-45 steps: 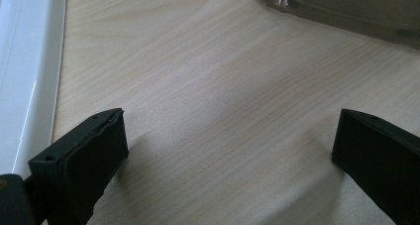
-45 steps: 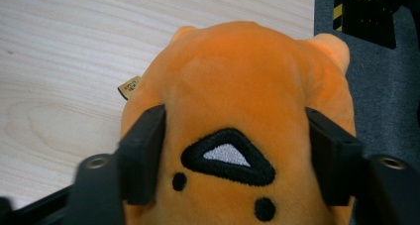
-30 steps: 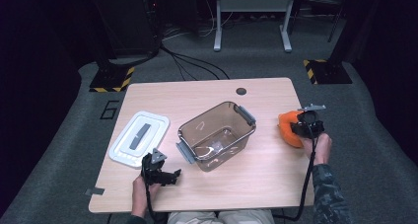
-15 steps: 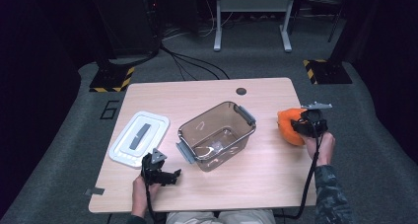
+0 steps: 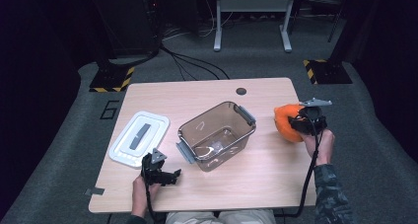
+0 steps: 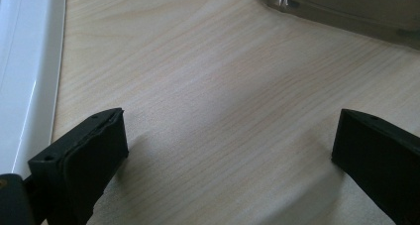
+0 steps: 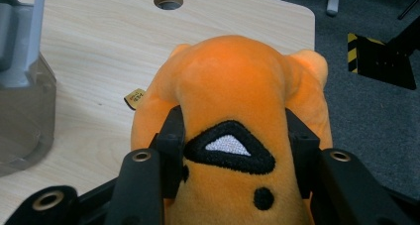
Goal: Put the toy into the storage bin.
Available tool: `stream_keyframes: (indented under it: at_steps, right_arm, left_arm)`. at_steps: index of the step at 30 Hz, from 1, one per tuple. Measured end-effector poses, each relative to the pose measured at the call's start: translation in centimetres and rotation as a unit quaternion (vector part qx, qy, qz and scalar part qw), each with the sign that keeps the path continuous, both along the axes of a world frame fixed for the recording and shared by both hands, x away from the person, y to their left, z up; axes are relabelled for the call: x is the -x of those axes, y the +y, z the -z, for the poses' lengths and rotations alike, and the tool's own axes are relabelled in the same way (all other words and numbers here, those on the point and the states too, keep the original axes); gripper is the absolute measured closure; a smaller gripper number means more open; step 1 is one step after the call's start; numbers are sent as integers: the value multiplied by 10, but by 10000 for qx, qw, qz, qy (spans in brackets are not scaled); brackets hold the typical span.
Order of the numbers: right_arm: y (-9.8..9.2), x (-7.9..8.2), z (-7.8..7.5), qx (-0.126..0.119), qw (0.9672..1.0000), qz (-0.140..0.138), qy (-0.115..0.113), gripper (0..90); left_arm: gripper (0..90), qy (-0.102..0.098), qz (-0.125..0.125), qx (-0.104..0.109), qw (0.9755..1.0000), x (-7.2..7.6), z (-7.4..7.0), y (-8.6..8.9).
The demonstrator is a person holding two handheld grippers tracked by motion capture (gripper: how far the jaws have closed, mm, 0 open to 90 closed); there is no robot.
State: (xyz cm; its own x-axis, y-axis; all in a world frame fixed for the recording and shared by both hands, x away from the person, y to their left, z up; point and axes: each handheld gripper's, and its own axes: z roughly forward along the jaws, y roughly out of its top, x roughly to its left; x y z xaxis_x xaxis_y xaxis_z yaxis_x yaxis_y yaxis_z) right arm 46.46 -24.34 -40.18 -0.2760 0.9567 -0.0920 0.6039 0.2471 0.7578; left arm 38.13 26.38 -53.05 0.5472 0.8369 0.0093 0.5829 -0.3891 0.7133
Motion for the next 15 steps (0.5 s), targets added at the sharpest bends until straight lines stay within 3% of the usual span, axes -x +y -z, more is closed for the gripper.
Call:
stream_keyframes:
  at_steps: [15]
  right_arm:
    - [16, 6, -16, -46, 9994, -285, -177, 544]
  left_arm:
    - [5, 0, -2, 0, 10000, 0, 0, 0]
